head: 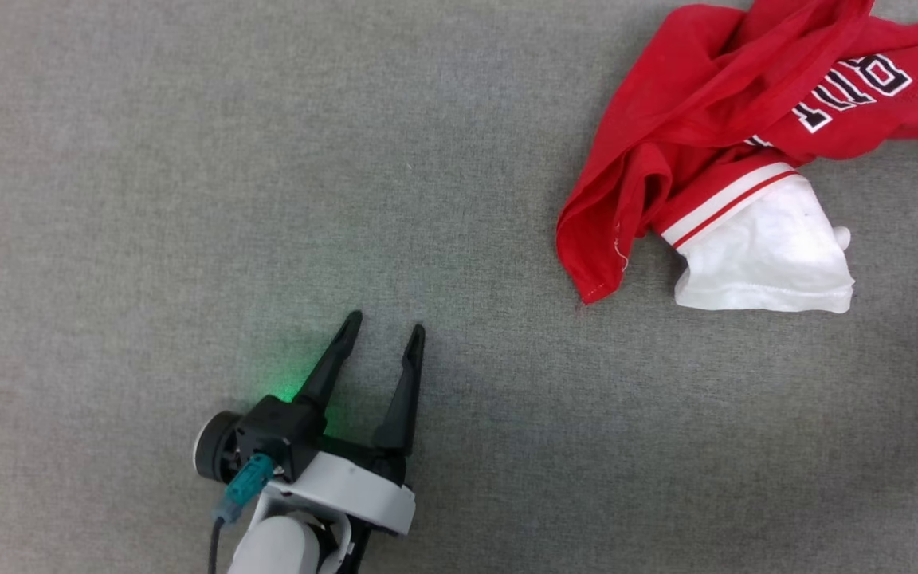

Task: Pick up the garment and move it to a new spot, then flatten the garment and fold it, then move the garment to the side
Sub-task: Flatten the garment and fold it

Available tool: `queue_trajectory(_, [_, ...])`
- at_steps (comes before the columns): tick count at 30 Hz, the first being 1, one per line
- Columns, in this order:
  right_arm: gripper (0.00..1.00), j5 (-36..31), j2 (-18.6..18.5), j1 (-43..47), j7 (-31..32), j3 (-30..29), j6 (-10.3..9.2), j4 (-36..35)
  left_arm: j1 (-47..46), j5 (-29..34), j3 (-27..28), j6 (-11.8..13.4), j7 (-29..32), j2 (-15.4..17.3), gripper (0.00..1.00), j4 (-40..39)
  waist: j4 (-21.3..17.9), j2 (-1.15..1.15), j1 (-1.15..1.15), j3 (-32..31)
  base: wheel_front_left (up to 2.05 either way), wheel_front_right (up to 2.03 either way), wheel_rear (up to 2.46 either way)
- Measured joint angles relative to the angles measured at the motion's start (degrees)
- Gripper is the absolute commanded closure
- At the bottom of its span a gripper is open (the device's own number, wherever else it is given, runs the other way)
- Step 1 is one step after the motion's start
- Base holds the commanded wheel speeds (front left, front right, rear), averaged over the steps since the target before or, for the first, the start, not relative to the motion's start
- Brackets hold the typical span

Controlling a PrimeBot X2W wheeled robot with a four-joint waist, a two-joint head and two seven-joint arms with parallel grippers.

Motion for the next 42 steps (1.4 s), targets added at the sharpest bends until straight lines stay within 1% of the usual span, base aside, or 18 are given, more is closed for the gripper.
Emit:
queue_trajectory(3, [1.0, -0.7, 0.7, -0.2, 0.9, 0.4, 0.0, 1.9, -0.6, 0.0, -0.3, 0.0, -0.1, 0.0, 0.0, 0.0, 0.2, 0.0, 0.0, 0.5, 0.0, 0.0, 0.0])
queue_trajectory(7, [1.0, -0.7, 1.4, -0.2, 2.1, 0.6, 0.0, 2.7, -0.8, 0.0, -0.4, 0.3, -0.1, 0.0, 0.0, 0.3, 0.3, 0.0, 0.0, 0.7, 0.0, 0.0, 0.0])
queue_trajectory(8, [0.87, -0.7, 1.7, -0.2, 2.1, 0.7, 0.0, 2.8, -0.8, 0.0, -0.4, 0.3, -0.1, 0.0, 0.0, 0.4, 0.3, 0.0, 0.0, 0.7, 0.0, 0.0, 0.0])
queue_trajectory(9, [0.51, -1.0, 1.8, -0.1, 2.0, 1.1, 0.0, 2.8, -0.8, 0.0, -0.2, 0.3, -0.1, 0.0, 0.0, 0.4, 0.1, 0.0, 0.0, 0.6, 0.0, 0.0, 0.0])
queue_trajectory(10, [0.0, -1.5, 1.9, 0.0, 1.6, 1.7, 0.0, 2.5, -0.8, 0.0, -0.2, 0.3, -0.1, 0.0, 0.0, 0.6, 0.0, 0.0, 0.0, 0.5, 0.0, 0.0, 0.0])
queue_trajectory(15, [0.0, -2.6, 1.9, 1.6, -0.7, 3.8, 0.0, -0.9, -0.7, -0.9, 0.8, 0.3, 0.1, 0.0, 0.0, 0.2, -0.6, 0.0, 0.0, -1.1, 0.0, 0.0, 0.0])
queue_trajectory(20, [0.0, -4.6, 0.5, 5.8, -2.3, 6.0, 0.0, -6.7, -0.6, -1.9, 2.9, 0.1, 0.1, 0.1, 0.0, -1.1, -1.7, 0.0, 0.0, -3.6, 0.0, 0.0, 0.0])
queue_trajectory(23, [0.0, -6.1, 0.3, 9.7, -2.5, 7.1, 0.0, -11.9, -0.5, -1.9, 3.3, -0.1, 0.1, 1.3, 0.0, -1.4, -2.6, 0.0, 0.0, -5.5, 0.0, 0.0, 0.0])
queue_trajectory(27, [0.0, -8.7, 0.0, 16.8, -2.5, 5.6, 0.0, -21.5, -0.6, -3.4, 2.3, -0.3, 0.1, 3.1, 0.0, -1.5, -3.9, 0.0, 0.0, -8.1, 0.0, 0.0, 0.0])
queue_trajectory(30, [0.0, -11.7, 0.3, 24.2, -2.5, 3.8, -0.01, -28.2, -1.7, -5.3, -0.3, -0.3, 1.9, 5.3, 0.0, -1.4, -5.1, 0.0, 0.0, -10.1, 0.0, 0.0, 0.0])
queue_trajectory(34, [0.0, -15.6, 2.1, 33.9, -2.5, 0.0, 0.0, -37.5, -5.9, -9.0, -5.0, -0.3, 6.9, 9.7, 0.0, -2.6, -6.8, 0.0, 0.0, -12.4, 0.0, 0.0, 0.0])
queue_trajectory(40, [0.0, -20.3, 6.7, 46.4, -2.7, -2.5, 0.0, -48.5, -15.6, -15.5, -12.0, -0.3, 16.0, 15.3, 0.0, -4.6, -10.1, 0.0, 0.0, -14.7, 0.0, 0.0, 0.0])
queue_trajectory(42, [0.0, -22.1, 8.3, 49.4, -2.1, -3.1, 0.0, -51.6, -19.3, -18.1, -14.8, -0.3, 19.1, 16.3, 0.0, -4.9, -11.2, 0.0, 0.0, -15.3, 0.0, 0.0, 0.0])
